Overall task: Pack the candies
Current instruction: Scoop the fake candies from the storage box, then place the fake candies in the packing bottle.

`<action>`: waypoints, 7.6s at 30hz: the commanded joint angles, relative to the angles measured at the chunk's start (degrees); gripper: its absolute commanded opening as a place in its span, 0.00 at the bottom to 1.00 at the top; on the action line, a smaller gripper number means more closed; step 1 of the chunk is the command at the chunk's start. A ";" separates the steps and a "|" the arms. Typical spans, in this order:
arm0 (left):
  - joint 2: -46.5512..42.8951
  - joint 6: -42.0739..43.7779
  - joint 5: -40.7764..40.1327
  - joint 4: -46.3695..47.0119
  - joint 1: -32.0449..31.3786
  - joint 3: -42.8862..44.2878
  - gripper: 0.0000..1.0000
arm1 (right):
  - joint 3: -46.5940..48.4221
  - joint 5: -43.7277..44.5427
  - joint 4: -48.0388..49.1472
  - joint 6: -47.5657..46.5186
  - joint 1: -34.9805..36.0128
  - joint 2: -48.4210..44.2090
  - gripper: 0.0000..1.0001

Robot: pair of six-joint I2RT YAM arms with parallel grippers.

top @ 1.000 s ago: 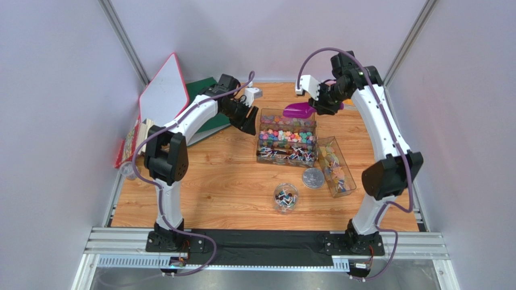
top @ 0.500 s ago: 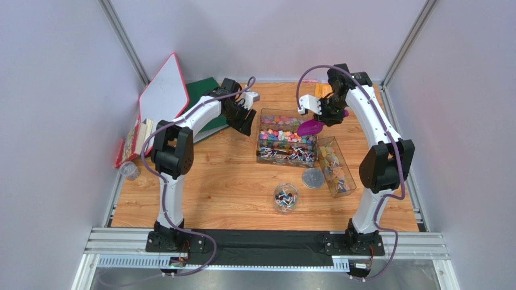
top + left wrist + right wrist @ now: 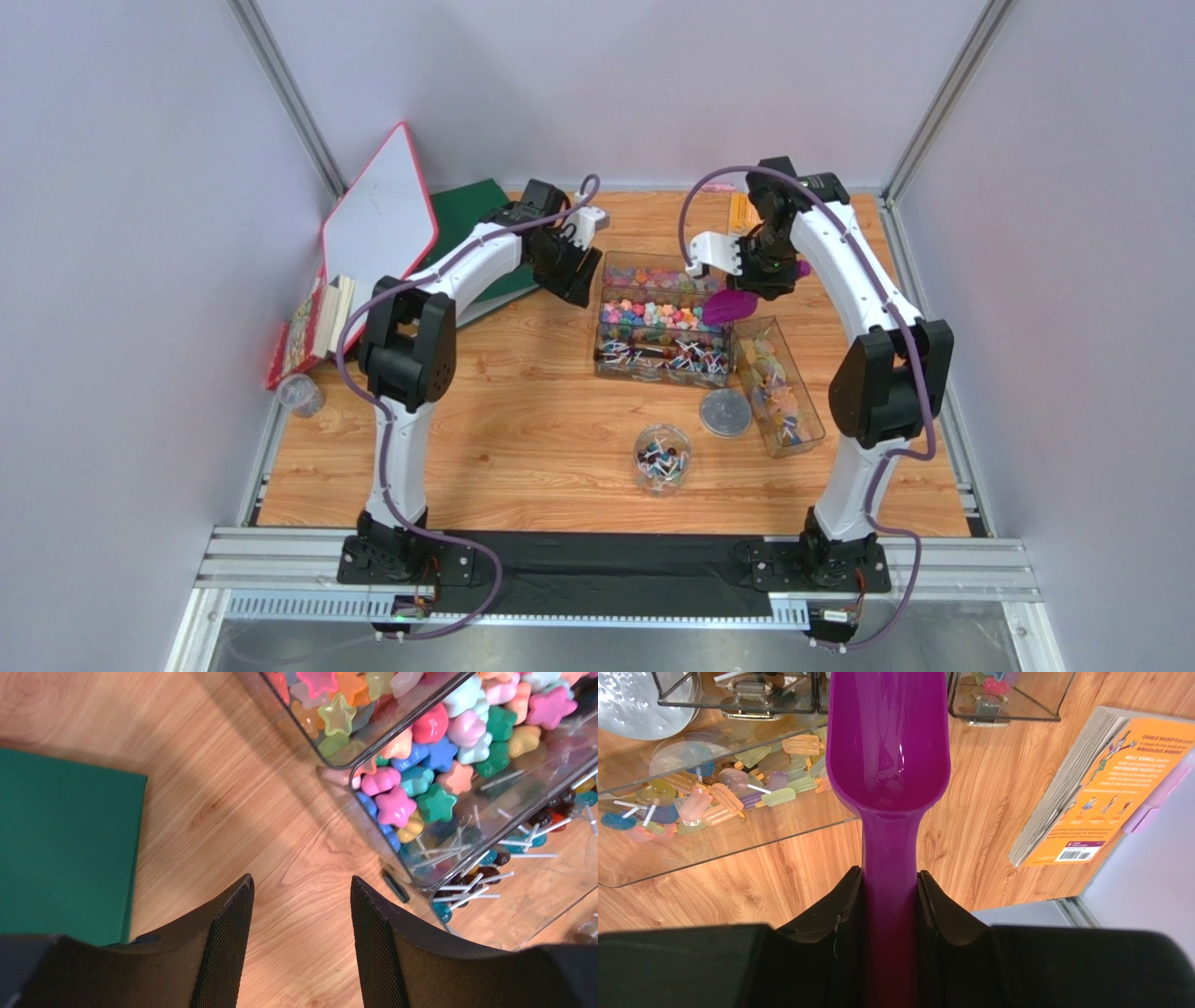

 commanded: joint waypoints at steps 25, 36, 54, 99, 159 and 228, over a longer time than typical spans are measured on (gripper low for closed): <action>-14.25 -5.72 2.19 11.47 -1.10 -17.41 0.60 | 6.54 21.15 -18.48 12.41 11.43 15.63 0.00; -17.33 -5.28 2.28 12.08 -1.10 -22.86 0.60 | 11.03 19.92 -18.39 15.23 15.21 19.85 0.00; -22.42 -4.40 -3.00 12.17 -1.10 -27.26 0.61 | 17.00 11.58 -18.31 19.44 18.73 26.35 0.00; -22.78 6.49 -9.50 -1.01 7.34 -19.26 0.61 | -1.00 -11.98 4.78 10.92 11.35 19.24 0.00; -20.67 14.23 -15.39 -6.11 7.16 -7.48 0.62 | -17.80 -34.74 24.59 2.04 4.14 6.94 0.00; -32.00 23.72 -31.13 -5.50 -4.61 -12.66 1.00 | -54.26 -44.25 4.73 -10.17 -6.06 -50.89 0.00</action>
